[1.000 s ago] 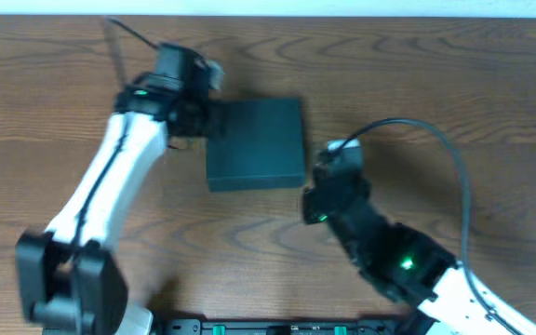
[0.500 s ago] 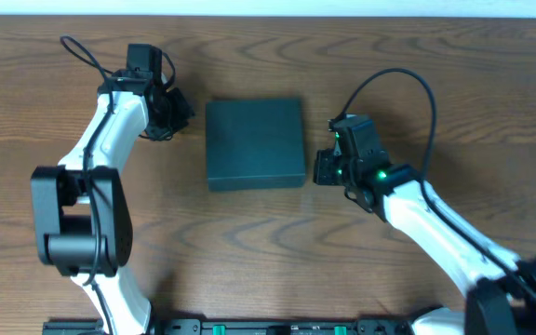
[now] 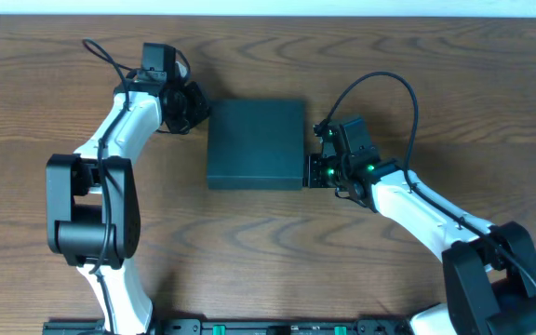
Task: Pack container
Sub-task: 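Lift both grippers off the lid to the box's sides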
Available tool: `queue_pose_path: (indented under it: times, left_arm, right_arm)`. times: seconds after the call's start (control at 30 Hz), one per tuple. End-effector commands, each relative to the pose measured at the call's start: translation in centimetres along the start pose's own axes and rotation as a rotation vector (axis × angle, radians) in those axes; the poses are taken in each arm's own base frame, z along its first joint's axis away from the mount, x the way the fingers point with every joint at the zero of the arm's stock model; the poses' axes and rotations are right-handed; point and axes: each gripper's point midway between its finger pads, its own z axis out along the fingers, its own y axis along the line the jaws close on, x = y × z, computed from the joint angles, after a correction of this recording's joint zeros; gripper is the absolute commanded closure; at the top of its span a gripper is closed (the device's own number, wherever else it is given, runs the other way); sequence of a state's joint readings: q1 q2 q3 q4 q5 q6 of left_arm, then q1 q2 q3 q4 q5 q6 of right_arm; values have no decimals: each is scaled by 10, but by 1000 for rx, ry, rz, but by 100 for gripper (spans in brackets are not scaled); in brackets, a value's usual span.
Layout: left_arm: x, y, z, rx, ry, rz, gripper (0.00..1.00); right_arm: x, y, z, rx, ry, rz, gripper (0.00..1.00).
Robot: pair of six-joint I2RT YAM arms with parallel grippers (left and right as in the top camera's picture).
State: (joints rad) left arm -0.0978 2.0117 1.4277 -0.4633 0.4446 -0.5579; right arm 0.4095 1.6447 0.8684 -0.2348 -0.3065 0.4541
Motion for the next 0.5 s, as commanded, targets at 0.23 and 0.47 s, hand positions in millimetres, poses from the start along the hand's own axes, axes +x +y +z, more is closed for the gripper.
queue_pose_path:
  times: [0.23, 0.47]
  left_arm:
    - [16, 0, 9, -21, 49, 0, 94]
    - [16, 39, -26, -224, 19, -50, 94]
  right_arm:
    - [-1, -16, -6, 41, 6, 14, 98]
    - [-45, -39, -43, 80, -122, 13, 99]
